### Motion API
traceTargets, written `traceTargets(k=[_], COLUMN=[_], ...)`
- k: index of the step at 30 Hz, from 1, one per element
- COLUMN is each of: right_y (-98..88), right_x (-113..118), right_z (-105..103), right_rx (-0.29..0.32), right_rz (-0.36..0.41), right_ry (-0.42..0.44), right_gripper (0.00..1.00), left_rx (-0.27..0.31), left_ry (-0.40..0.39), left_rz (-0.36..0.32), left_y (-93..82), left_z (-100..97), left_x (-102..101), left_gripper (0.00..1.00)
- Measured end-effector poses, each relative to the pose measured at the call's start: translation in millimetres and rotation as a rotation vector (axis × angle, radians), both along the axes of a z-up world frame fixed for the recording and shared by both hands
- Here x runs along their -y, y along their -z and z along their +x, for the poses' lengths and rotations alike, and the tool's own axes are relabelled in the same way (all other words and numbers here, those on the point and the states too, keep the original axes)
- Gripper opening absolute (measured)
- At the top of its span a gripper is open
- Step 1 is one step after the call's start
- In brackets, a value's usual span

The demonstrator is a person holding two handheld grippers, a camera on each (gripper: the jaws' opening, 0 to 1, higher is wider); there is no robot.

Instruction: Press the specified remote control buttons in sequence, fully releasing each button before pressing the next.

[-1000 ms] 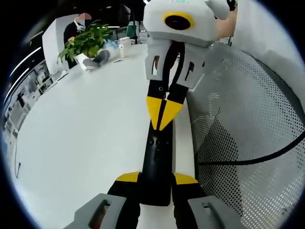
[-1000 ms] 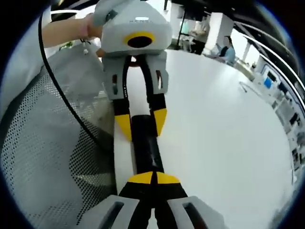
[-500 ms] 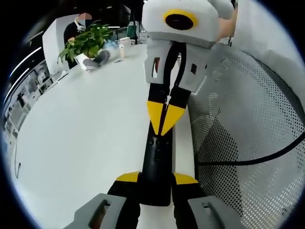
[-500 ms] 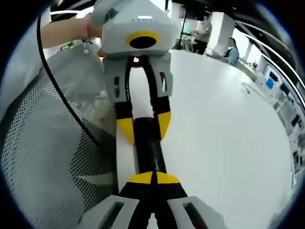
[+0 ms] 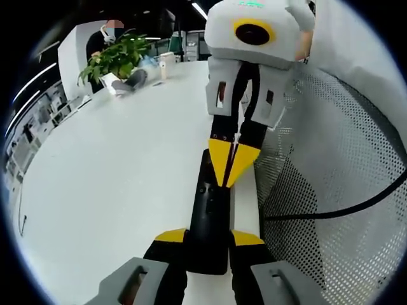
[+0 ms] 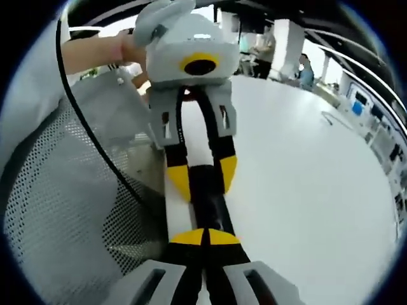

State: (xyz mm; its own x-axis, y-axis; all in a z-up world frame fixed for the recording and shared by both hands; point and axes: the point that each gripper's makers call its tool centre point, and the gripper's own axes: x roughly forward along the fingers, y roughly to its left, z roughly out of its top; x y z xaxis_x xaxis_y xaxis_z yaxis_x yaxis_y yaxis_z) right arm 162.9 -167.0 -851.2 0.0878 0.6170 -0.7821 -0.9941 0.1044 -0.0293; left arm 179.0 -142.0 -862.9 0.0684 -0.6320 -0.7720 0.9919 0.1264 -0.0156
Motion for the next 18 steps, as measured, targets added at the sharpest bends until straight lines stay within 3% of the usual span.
traceTargets(k=[9,18], right_y=[3.9,4.1], right_x=[-1.0,-2.0], right_z=[-1.4,-1.2], right_rx=[0.149,0.091], right_rz=[-0.135,-0.181], right_ry=[-0.189,-0.223], right_gripper=[0.0,0.0], left_rx=[0.0,0.001], left_ry=[-0.003,-0.001], left_rz=[-0.002,0.002], left_y=[0.1,0.0], left_z=[-0.6,-1.1], left_x=[0.7,0.9], left_gripper=[0.24,0.24])
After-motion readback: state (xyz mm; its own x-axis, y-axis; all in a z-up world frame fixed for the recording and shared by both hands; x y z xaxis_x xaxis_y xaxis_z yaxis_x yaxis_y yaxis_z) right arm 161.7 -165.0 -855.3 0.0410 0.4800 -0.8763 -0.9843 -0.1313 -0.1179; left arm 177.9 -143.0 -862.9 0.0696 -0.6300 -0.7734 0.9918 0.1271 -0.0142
